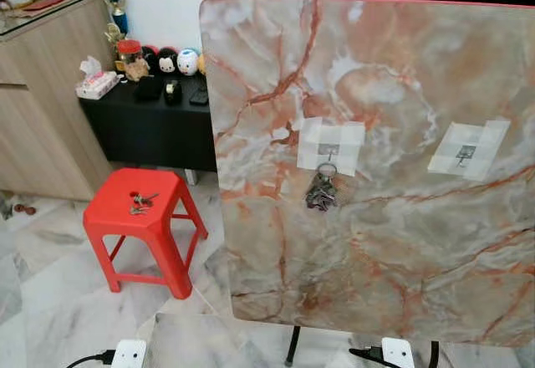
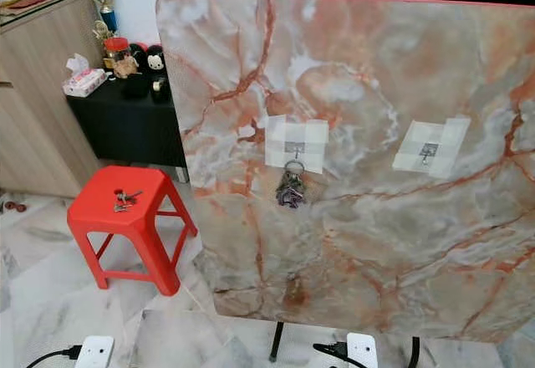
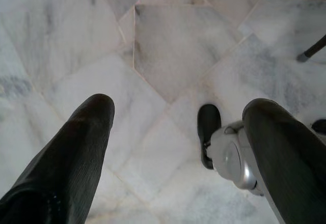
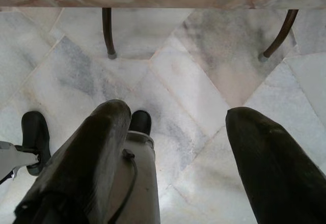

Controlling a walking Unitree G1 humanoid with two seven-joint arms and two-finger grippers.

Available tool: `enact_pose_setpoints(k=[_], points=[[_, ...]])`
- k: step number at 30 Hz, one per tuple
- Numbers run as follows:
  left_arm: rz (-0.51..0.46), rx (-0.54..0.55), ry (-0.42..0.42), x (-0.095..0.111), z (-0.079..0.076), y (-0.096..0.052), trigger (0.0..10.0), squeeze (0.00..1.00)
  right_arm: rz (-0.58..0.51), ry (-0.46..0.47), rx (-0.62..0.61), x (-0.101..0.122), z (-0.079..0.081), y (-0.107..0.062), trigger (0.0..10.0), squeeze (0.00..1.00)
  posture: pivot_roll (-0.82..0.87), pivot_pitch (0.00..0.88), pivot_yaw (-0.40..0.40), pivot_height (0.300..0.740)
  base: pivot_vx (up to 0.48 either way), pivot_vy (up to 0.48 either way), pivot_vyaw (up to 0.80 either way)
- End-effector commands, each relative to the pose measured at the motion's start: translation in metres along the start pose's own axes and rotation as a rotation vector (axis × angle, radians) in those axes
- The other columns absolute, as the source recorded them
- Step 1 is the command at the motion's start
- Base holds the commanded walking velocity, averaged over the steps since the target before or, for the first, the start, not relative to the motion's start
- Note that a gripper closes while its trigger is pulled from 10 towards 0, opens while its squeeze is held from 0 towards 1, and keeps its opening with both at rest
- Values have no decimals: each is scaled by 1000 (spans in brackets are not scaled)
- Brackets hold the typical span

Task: Hang keys on a hook

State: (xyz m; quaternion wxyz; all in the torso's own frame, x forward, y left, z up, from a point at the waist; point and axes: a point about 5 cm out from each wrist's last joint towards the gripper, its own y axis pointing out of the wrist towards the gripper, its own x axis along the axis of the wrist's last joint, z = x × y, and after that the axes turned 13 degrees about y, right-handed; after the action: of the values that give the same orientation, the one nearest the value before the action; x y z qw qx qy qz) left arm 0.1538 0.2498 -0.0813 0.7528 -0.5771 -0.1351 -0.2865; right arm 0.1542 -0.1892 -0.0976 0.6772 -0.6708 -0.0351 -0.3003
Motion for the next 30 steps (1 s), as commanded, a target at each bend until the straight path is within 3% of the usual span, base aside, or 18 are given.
enact_pose_setpoints(k=[1, 9, 17, 30], points=[[34, -24, -7, -7, -6, -1, 10000, 0, -14, 32, -11, 4, -4, 0, 10000, 0, 68, 0, -25, 740, 0, 442, 0], [35, -45, -7, -8, -16, -2, 10000, 0, -32, 95, -39, 7, -5, 0, 10000, 0, 71, 0, -7, 740, 0, 443, 0], [44, -33, -16, -12, -7, -3, 10000, 0, -14, 18, 10, 3, 6, 1, 10000, 0, 70, 0, 2, 740, 0, 463, 0], [79, -40, -28, -16, -14, -3, 10000, 0, -18, 24, 2, 8, -8, 0, 10000, 0, 76, 0, -2, 740, 0, 480, 0]])
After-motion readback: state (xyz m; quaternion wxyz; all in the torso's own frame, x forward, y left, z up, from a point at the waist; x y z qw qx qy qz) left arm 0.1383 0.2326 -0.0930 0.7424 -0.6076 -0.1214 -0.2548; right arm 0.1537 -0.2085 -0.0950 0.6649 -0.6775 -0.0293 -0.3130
